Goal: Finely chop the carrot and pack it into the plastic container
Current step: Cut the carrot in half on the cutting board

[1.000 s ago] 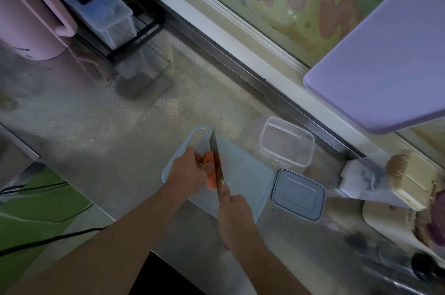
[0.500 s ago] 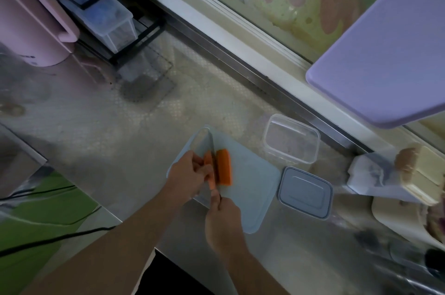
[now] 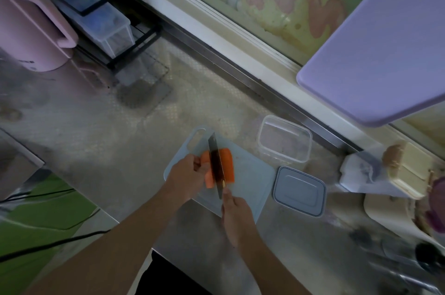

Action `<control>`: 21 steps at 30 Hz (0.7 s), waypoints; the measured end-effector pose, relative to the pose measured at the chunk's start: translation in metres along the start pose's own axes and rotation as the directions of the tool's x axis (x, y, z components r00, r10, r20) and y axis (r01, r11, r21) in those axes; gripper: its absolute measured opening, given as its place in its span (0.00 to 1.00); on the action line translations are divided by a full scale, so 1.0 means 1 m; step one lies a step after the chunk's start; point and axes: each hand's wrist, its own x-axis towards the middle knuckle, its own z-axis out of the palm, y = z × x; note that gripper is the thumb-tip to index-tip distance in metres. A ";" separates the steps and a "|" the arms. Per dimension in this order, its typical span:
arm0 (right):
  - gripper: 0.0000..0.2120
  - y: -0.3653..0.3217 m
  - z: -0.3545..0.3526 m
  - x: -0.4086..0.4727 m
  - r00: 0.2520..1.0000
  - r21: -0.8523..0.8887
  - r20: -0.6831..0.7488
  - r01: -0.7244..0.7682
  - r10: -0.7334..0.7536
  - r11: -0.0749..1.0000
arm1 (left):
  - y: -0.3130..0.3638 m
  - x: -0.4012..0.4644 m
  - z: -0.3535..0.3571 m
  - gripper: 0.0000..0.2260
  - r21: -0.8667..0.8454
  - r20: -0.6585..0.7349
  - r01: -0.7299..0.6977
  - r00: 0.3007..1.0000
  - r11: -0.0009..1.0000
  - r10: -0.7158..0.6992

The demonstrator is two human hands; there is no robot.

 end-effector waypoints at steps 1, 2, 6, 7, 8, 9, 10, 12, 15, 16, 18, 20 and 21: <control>0.28 0.001 -0.001 0.001 1.000 0.032 0.009 -0.015 0.014 0.999 | 0.001 0.000 0.002 0.08 -0.006 -0.007 0.003 1.000 1.000 -0.003; 0.28 0.002 -0.002 0.002 1.000 0.057 0.020 -0.023 0.022 0.998 | 0.002 0.000 0.005 0.09 -0.010 -0.017 0.004 1.000 1.000 -0.004; 0.27 -0.004 -0.010 0.003 0.992 0.154 0.112 -0.072 0.055 0.985 | 0.008 -0.002 0.014 0.11 -0.017 -0.057 0.000 0.998 1.000 -0.001; 0.26 -0.005 -0.012 0.003 0.987 0.171 0.145 -0.087 0.062 0.981 | 0.010 -0.003 0.015 0.12 -0.033 -0.064 0.000 0.998 0.999 -0.003; 0.26 -0.007 -0.015 0.002 0.983 0.180 0.170 -0.093 0.062 0.979 | 0.011 -0.004 0.014 0.14 -0.054 -0.065 0.005 0.998 0.999 -0.009; 0.26 -0.008 -0.017 0.001 0.981 0.182 0.186 -0.092 0.057 0.979 | 0.012 -0.004 0.013 0.16 -0.071 -0.063 0.013 0.998 0.997 -0.018; 0.26 -0.008 -0.019 0.001 0.980 0.179 0.192 -0.082 0.048 0.980 | 0.012 -0.003 0.011 0.17 -0.070 -0.056 0.026 0.998 0.997 -0.030; 0.26 -0.006 -0.022 0.002 0.985 0.172 0.174 -0.052 0.022 0.984 | 0.010 -0.002 0.006 0.19 0.000 -0.052 0.032 0.998 1.000 -0.032; 0.25 0.000 -0.027 0.003 0.992 0.172 0.121 -0.045 0.024 0.984 | 0.005 0.004 -0.001 0.19 0.188 -0.143 -0.003 0.989 0.982 0.030; 0.25 0.001 -0.028 0.003 0.994 0.176 0.107 -0.054 0.035 0.983 | 0.003 0.006 -0.002 0.19 0.230 -0.161 -0.010 0.986 0.973 0.049; 0.26 0.003 -0.029 0.001 0.993 0.179 0.099 -0.074 0.057 0.981 | 0.000 0.007 -0.002 0.17 0.256 -0.144 -0.028 0.987 0.966 0.067; 0.26 0.004 -0.029 0.000 0.993 0.171 0.104 -0.077 0.059 0.982 | -0.003 0.008 -0.001 0.14 0.244 -0.115 -0.042 0.991 0.969 0.072; 0.26 0.004 -0.029 -0.001 0.994 0.160 0.100 -0.070 0.054 0.985 | -0.004 0.008 -0.001 0.14 0.230 -0.110 -0.048 0.991 0.972 0.075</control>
